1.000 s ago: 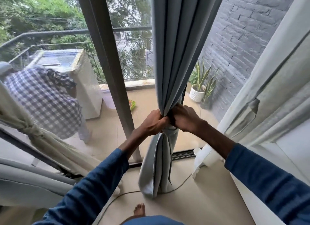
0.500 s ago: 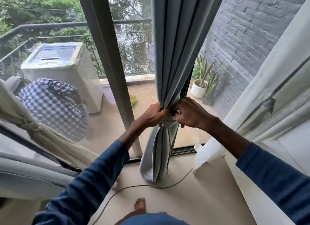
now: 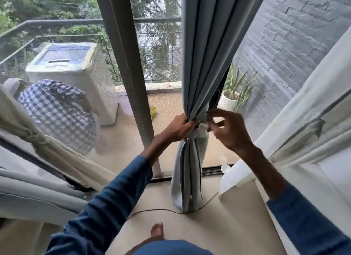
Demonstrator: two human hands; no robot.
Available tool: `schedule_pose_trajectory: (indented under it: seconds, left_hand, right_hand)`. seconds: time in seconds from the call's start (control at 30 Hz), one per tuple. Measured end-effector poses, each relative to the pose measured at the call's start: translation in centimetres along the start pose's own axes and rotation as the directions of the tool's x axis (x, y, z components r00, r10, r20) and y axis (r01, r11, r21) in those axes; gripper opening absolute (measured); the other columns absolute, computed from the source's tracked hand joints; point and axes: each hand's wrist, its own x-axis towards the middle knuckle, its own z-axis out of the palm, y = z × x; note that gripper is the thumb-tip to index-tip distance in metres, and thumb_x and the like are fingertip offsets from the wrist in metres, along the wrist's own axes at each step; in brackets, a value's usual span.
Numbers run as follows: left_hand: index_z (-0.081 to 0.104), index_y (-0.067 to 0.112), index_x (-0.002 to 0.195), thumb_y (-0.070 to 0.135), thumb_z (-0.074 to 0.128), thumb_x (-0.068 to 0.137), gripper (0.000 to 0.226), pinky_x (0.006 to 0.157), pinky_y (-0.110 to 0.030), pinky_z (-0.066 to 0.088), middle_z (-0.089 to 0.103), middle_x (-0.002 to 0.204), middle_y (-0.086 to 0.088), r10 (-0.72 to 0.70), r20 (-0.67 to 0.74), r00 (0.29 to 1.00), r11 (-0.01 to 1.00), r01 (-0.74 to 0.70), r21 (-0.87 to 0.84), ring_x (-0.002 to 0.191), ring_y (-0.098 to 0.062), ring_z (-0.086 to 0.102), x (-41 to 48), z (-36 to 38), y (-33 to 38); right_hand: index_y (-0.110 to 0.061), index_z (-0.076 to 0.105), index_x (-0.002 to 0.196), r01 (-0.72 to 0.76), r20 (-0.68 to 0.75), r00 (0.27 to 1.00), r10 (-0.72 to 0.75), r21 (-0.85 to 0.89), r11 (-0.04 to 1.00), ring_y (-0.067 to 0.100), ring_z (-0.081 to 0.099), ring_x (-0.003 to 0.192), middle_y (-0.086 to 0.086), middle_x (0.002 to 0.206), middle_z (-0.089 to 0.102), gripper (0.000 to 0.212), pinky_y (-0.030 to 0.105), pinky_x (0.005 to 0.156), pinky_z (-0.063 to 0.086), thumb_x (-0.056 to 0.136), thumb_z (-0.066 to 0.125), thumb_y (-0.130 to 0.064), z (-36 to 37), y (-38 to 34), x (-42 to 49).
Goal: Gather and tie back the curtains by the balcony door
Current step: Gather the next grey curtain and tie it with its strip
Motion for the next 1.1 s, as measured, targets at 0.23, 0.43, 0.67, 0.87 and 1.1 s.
schedule_pose_trajectory:
  seconds: [0.23, 0.43, 0.67, 0.87, 1.1]
  left_hand:
    - [0.051, -0.003, 0.077, 0.033, 0.045, 0.096, 0.041, 0.048, -0.050, 0.052, 0.055, 0.069, -0.014, -0.068, -0.004, 0.998, 0.997, 0.068, -0.036, 0.057, -0.028, 0.056, 0.7, 1.3, -0.1]
    - [0.040, 0.026, 0.070, 0.044, 0.042, 0.092, 0.028, 0.050, -0.051, 0.053, 0.058, 0.075, -0.024, -0.061, -0.028, 0.998, 0.995, 0.063, 0.080, 0.062, -0.040, 0.062, 1.1, 1.5, 0.3]
    - [0.046, 0.024, 0.062, 0.048, 0.044, 0.089, 0.036, 0.060, -0.035, 0.044, 0.058, 0.063, -0.001, -0.188, -0.041, 0.981, 0.970, 0.192, 0.148, 0.060, -0.024, 0.058, 0.7, 1.2, 0.5]
    - [0.062, 0.016, 0.079, 0.050, 0.046, 0.101, 0.043, 0.055, -0.047, 0.056, 0.068, 0.071, -0.014, -0.177, -0.043, 0.983, 0.984, 0.176, -0.008, 0.064, -0.033, 0.067, 0.5, 1.0, 0.4]
    - [0.053, 0.025, 0.127, 0.070, 0.045, 0.093, 0.056, 0.092, -0.049, 0.053, 0.062, 0.124, -0.005, -0.144, -0.175, 0.974, 0.972, 0.172, 0.158, 0.108, -0.021, 0.061, -0.6, 2.7, 0.5]
  right_hand:
    - [0.011, 0.070, 0.108, -0.680, 0.439, 0.707, 0.555, 0.638, 0.361, 0.023, 0.076, 0.077, 0.021, 0.094, 0.075, 0.021, 0.039, 0.076, 0.064, 0.094, 0.066, -0.004, 4.7, 2.3, -4.8]
    - [-0.005, 0.070, 0.098, -0.585, 0.446, 0.636, 0.630, 0.810, 0.018, 0.016, 0.068, 0.074, 0.008, 0.083, 0.073, 0.008, 0.029, 0.073, 0.056, 0.095, 0.065, -0.011, 6.0, 2.1, -4.4]
    - [-0.017, 0.076, 0.088, -0.692, 0.487, 0.593, 0.641, 0.716, 0.096, 0.009, 0.056, 0.068, -0.001, 0.075, 0.064, 0.027, 0.023, 0.061, 0.043, 0.075, 0.079, -0.040, 8.2, 5.2, -7.4]
    - [-0.016, 0.074, 0.091, -0.632, 0.446, 0.636, 0.630, 0.769, 0.094, 0.008, 0.066, 0.069, -0.001, 0.077, 0.070, 0.012, 0.022, 0.060, 0.052, 0.091, 0.073, -0.028, 8.2, 4.8, -6.6]
    - [-0.003, 0.068, 0.117, -0.609, 0.432, 0.638, 0.638, 0.790, 0.073, 0.017, 0.074, 0.089, 0.011, 0.105, 0.076, 0.024, 0.025, 0.070, 0.057, 0.097, 0.067, -0.015, 7.0, 6.8, -6.6]
